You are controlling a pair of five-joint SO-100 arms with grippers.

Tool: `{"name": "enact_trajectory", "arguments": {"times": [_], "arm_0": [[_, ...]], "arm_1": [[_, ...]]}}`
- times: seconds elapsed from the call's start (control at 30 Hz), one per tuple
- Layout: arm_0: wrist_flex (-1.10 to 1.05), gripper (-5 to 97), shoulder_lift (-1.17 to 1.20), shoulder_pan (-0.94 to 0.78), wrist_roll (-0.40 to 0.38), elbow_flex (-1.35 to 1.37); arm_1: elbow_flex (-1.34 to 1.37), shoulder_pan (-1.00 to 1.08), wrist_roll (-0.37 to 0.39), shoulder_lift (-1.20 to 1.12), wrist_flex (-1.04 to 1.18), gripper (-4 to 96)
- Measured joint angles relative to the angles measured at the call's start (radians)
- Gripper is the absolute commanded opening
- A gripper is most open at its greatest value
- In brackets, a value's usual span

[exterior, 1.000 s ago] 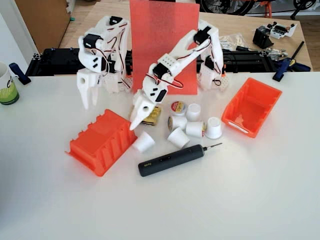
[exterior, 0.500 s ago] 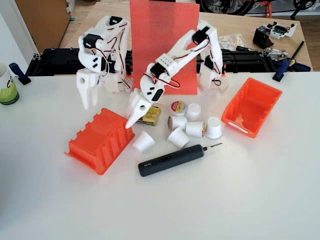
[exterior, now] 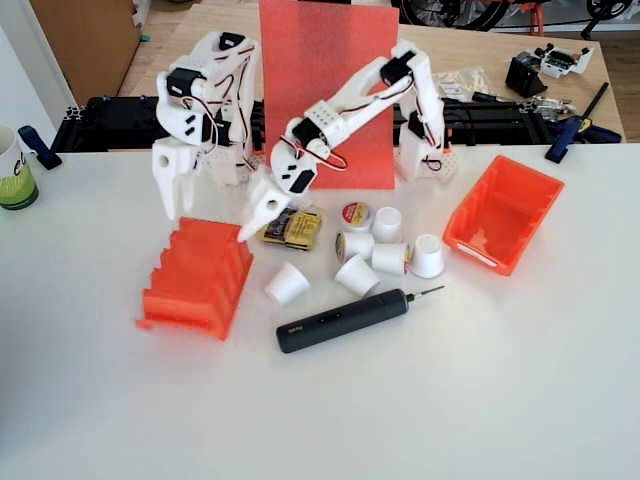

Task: Sort the coffee pods, blue into left, red into right

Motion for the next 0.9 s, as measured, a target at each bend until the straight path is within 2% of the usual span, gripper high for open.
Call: {"name": "enact_trajectory", "arguments": {"times": [0.27,0.43,0.53,0.6,0.77,0.9], "arm_0": [[0.0,17,0.0,0.0,0.0,0.0],[0.0,17,0.0,0.0,0.0,0.0],[-0.018,17,0.0,0.0,0.0,0.0],[-0.051,17,-0.002,0.0,0.0,0.005],[-0.259,18,-0.071,0.0,0.052,0.064],[-0.43,19,-0.16,-0.041,0.141,0.064]], "arm_1": [[0.002,0.009,-0.031,-0.002,0.005,-2.0],[-0.032,0.0,-0.066,0.0,0.084,10.9],[-0.034,-0.025,-0.121,0.04,0.084,18.1],[-0.035,-0.08,-0.123,0.091,0.083,22.4],[-0.035,-0.242,-0.032,0.115,-0.063,26.7],[-0.043,-0.302,0.043,0.034,-0.221,28.7]]}}
